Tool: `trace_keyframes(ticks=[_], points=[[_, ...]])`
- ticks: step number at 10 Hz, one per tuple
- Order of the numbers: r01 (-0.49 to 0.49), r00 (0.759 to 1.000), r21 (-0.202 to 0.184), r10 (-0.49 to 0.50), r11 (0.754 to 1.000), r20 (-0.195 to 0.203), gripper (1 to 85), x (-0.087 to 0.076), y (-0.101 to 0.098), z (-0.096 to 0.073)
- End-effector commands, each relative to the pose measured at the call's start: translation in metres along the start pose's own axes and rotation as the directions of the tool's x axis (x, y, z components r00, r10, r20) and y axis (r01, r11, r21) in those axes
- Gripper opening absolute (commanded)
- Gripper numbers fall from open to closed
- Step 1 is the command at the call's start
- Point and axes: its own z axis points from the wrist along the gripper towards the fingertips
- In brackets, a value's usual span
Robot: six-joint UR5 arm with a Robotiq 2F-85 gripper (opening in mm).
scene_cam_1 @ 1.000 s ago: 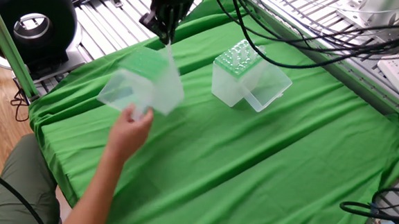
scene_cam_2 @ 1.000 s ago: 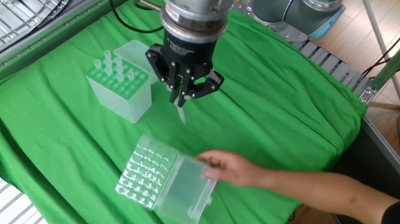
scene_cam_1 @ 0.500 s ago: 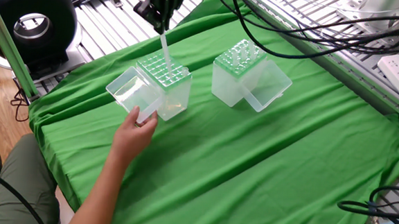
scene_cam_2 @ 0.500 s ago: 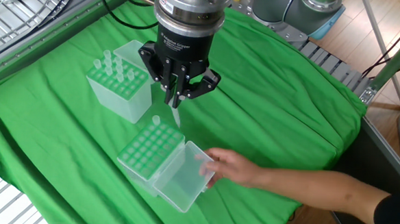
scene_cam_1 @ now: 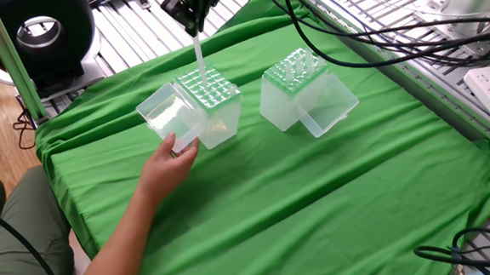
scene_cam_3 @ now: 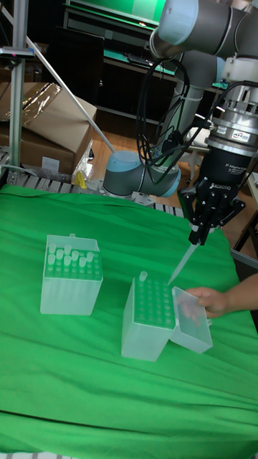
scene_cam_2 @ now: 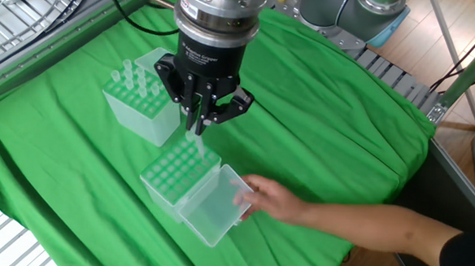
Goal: Insert a large pipette tip into the holder for large pipette tips
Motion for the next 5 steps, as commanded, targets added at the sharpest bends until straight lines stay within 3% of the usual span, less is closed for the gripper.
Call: trace_keyframes(ticks=[1, 5], points=[[0.011, 1.0, -0.008, -0.011, 1.0, 0.01, 1.0, -0.001, -0.006, 0.003], [0.015, 1.0, -0.011, -0.015, 1.0, 0.016, 1.0, 0.009, -0.007, 0.01]])
